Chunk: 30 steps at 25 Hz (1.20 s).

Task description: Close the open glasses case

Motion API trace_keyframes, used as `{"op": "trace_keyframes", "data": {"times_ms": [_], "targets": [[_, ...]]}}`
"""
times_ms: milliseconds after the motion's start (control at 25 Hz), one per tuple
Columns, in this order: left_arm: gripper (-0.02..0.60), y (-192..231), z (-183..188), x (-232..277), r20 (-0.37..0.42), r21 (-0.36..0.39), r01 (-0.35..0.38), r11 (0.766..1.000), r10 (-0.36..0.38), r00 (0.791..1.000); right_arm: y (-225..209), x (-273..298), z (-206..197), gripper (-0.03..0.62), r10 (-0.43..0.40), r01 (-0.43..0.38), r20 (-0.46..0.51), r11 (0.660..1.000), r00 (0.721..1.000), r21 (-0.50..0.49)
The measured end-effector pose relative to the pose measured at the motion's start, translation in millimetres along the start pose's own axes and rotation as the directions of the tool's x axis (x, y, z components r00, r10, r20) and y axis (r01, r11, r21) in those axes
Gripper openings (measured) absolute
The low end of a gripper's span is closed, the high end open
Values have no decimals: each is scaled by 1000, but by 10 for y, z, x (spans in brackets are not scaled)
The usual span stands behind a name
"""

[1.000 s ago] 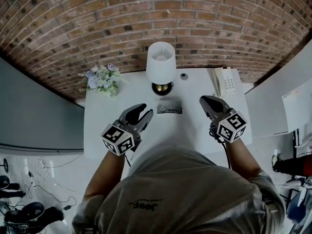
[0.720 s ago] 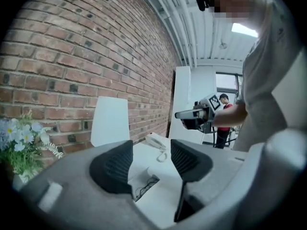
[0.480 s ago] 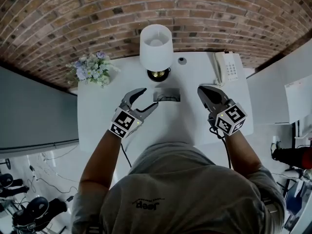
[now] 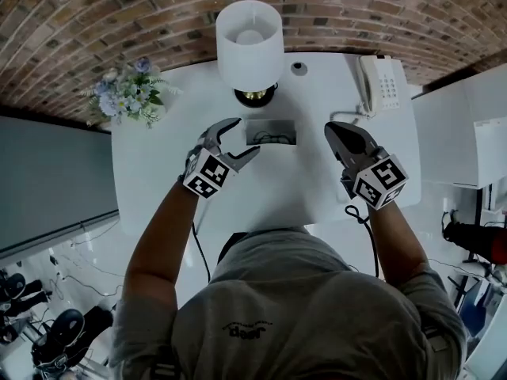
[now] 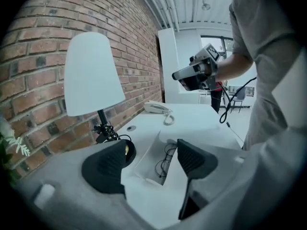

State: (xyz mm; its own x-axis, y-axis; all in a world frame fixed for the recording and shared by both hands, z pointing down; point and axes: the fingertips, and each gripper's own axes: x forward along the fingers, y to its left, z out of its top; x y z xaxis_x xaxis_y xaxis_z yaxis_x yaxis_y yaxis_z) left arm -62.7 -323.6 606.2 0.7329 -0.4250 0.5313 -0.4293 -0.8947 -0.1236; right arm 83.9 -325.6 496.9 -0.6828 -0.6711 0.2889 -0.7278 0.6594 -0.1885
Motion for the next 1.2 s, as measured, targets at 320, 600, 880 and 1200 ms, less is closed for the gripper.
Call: {"op": "trace_keyframes", "data": {"times_ms": [320,600,880,1200], "targets": [[358,-43,-487,490,-134,134,75,988,-57,989,-42,184,-336,9,16,-15,-34,1000,999,20],[390,-64,-812,772,-222,244,98,965,-43,974,-69,241,-436,9,19,-18,-48,1000,999,25],[400,-53,-868,830,-219,229,116,966,-65,974,-56,277,-466,9,25,-24,-52,999,998,26],[402,-59,-931,844,-236,228,128,965,-73,969,-40,291,-484,9,30,-28,-48,999,998,34]]}}
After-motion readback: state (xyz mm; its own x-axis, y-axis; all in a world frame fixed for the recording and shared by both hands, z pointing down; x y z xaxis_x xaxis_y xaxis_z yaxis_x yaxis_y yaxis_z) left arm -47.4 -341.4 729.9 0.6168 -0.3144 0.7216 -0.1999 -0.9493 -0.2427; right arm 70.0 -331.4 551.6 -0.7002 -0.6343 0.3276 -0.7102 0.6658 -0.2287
